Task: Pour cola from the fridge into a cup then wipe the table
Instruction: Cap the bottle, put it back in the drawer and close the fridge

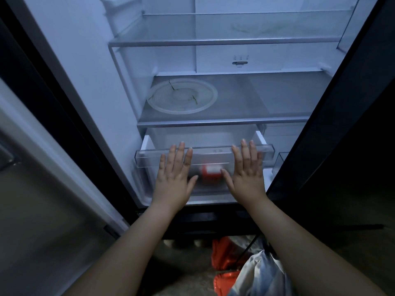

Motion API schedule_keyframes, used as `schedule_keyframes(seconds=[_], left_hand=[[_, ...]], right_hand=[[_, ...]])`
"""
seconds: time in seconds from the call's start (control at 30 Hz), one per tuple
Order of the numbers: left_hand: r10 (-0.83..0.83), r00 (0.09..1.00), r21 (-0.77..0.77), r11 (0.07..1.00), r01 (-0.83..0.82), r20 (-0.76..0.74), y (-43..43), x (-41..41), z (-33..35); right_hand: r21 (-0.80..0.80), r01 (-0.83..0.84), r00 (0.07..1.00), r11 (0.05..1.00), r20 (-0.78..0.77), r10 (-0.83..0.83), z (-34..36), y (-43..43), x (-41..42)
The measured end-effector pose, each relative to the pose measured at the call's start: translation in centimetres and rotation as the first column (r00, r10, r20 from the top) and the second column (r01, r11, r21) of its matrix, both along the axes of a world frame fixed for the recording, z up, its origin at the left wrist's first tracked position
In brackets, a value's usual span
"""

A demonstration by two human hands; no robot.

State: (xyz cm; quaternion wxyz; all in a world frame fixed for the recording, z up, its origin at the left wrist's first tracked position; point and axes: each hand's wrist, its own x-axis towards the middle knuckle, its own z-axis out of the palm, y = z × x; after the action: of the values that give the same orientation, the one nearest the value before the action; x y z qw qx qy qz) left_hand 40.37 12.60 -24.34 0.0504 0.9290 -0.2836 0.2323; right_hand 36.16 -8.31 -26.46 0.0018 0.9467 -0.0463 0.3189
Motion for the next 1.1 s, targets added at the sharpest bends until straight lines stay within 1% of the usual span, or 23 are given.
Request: schedule_keyframes(seconds=[0.23,0.33,0.4,0.5,0.57,0.67,0.83,0.93,1.0,1.03,1.1], left_hand=[[0.064,0.993,0.021,0.998,-0.062,-0.102,-1.4,3.1,0.6],[0.088,0.989,0.107,0.991,-0.076,-0.115,-1.3,4.5,0.6],[0.113,0.983,0.123,0.988,-0.096,-0.143,-0.5,4.9,-0.4],[0.161,0.963,0.144,0.981,-0.131,-0.218,0.4,5.5,-1.7],[0.177,0.950,0.146,0.979,-0.142,-0.257,0.5,6.0,-2.1],[0.164,0.944,0.118,0.984,-0.135,-0.287,0.3,6.4,-2.1],[0.153,0.933,0.069,0.988,-0.138,-0.327,0.3,5.8,-1.8],[0.139,0.915,0.026,0.990,-0.139,-0.378,0.8,4.2,-0.5],[0.127,0.907,0.024,0.991,-0.128,-0.401,1.7,2.2,0.6],[0.103,0.905,0.011,0.994,-0.109,-0.412,2.4,1.0,1.2],[0.031,0.895,-0.068,0.995,-0.068,-0.446,4.3,-2.1,2.4]], right_hand=[[0.044,0.024,0.994,0.999,-0.107,-0.019,1.6,-0.2,2.4],[0.098,0.044,0.983,0.994,-0.180,-0.025,2.1,0.1,3.4],[0.147,0.046,0.971,0.988,-0.237,-0.010,1.4,0.3,3.2],[0.160,0.032,0.936,0.987,-0.350,0.026,-0.3,-0.3,2.8],[0.161,0.032,0.923,0.986,-0.383,0.033,-1.0,-0.9,3.3],[0.171,0.026,0.924,0.985,-0.381,0.041,-1.3,-1.2,4.1],[0.221,0.010,0.942,0.975,-0.329,0.065,-1.8,-0.8,4.0],[0.289,-0.005,0.955,0.957,-0.281,0.090,-1.4,0.1,3.8],[0.341,-0.023,0.961,0.940,-0.250,0.114,-0.8,1.0,3.5],[0.374,-0.044,0.962,0.926,-0.234,0.141,-0.5,1.5,3.3],[0.458,-0.115,0.956,0.882,-0.191,0.224,0.1,3.0,2.5]])
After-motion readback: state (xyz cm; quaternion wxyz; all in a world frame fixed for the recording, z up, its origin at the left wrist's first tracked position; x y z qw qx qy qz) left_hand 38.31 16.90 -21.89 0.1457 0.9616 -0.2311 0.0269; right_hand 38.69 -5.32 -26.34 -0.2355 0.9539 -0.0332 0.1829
